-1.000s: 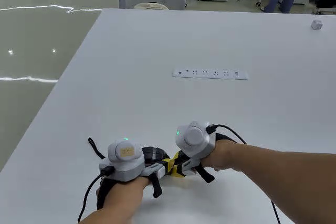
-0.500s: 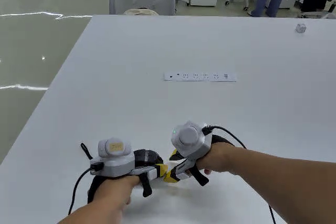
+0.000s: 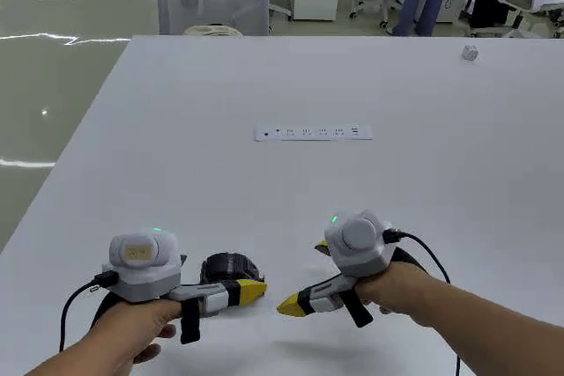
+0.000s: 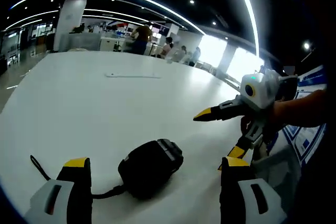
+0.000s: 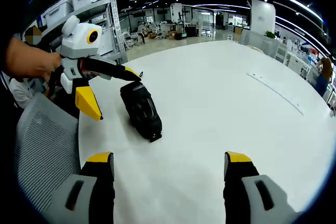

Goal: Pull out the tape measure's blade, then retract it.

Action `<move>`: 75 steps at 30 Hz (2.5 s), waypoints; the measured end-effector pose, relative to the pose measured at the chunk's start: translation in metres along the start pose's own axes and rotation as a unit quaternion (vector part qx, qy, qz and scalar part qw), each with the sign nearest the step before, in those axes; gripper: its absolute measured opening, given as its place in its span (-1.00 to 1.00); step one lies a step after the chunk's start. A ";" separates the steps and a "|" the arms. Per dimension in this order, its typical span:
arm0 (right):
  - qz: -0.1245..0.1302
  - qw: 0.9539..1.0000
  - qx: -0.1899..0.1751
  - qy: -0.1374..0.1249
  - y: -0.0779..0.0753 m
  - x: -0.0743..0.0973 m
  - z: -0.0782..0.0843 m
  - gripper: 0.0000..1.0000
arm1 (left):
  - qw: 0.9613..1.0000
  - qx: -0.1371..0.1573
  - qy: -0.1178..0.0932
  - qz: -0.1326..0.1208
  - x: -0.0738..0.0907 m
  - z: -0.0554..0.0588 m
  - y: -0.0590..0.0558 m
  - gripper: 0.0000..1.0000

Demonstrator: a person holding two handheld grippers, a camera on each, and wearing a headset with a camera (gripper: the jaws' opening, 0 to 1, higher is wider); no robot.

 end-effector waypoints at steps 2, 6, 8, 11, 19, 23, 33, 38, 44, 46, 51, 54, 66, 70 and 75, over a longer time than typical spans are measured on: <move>0.010 1.000 -0.003 -0.004 -0.002 0.009 0.004 0.85 | 1.000 -0.020 -0.001 -0.007 0.008 0.000 0.005 1.00; 0.052 0.998 -0.019 -0.027 -0.015 0.034 0.012 0.92 | 0.998 -0.055 -0.013 -0.007 0.031 -0.001 0.018 1.00; 0.067 0.996 -0.032 -0.046 -0.019 0.047 0.015 0.98 | 0.999 -0.038 -0.027 -0.007 0.043 -0.002 0.028 1.00; 0.094 0.993 -0.039 -0.054 -0.024 0.066 0.024 0.99 | 0.998 -0.011 -0.059 -0.006 0.058 -0.007 0.040 1.00; 0.127 0.988 -0.055 -0.064 -0.020 0.110 0.056 0.98 | 0.998 -0.024 -0.057 -0.034 0.096 0.013 0.060 1.00; 0.140 0.986 -0.063 -0.058 -0.014 0.133 0.074 0.98 | 0.997 -0.014 -0.063 -0.029 0.112 0.020 0.059 1.00; 0.176 0.978 -0.094 -0.059 -0.013 0.186 0.108 1.00 | 0.998 -0.023 -0.048 -0.025 0.136 0.035 0.053 1.00; 0.185 0.975 -0.112 -0.045 -0.012 0.203 0.133 1.00 | 0.998 -0.011 -0.047 -0.027 0.143 0.038 0.057 1.00; 0.195 0.973 -0.117 -0.032 -0.006 0.213 0.149 1.00 | 0.999 -0.016 -0.030 -0.031 0.146 0.044 0.061 1.00; 0.193 0.974 -0.112 -0.026 -0.006 0.214 0.150 1.00 | 0.999 -0.028 -0.030 -0.031 0.147 0.042 0.060 1.00; 0.196 0.973 -0.117 -0.031 -0.011 0.216 0.152 1.00 | 0.999 -0.022 -0.037 -0.033 0.147 0.039 0.061 1.00; 0.193 0.973 -0.119 -0.033 -0.012 0.216 0.152 1.00 | 0.999 -0.021 -0.038 -0.032 0.146 0.039 0.059 1.00; 0.189 0.975 -0.116 -0.032 -0.017 0.217 0.149 1.00 | 0.998 -0.016 -0.045 -0.030 0.146 0.037 0.058 1.00; 0.192 0.974 -0.118 -0.033 -0.018 0.218 0.149 1.00 | 0.999 -0.014 -0.044 -0.028 0.144 0.037 0.058 1.00; 0.192 0.974 -0.117 -0.031 -0.019 0.219 0.151 1.00 | 0.999 -0.015 -0.042 -0.027 0.142 0.036 0.057 1.00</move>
Point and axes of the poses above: the centre of the closed fingertips' face, and the gripper's own axes: x roughly backward along the fingers, y roughly to its left, z roughly out of its underside, the point moved 1 cm from there along x, roughly backward along the fingers, and after that the axes turned 11 degrees about x, right-handed, at the moved point
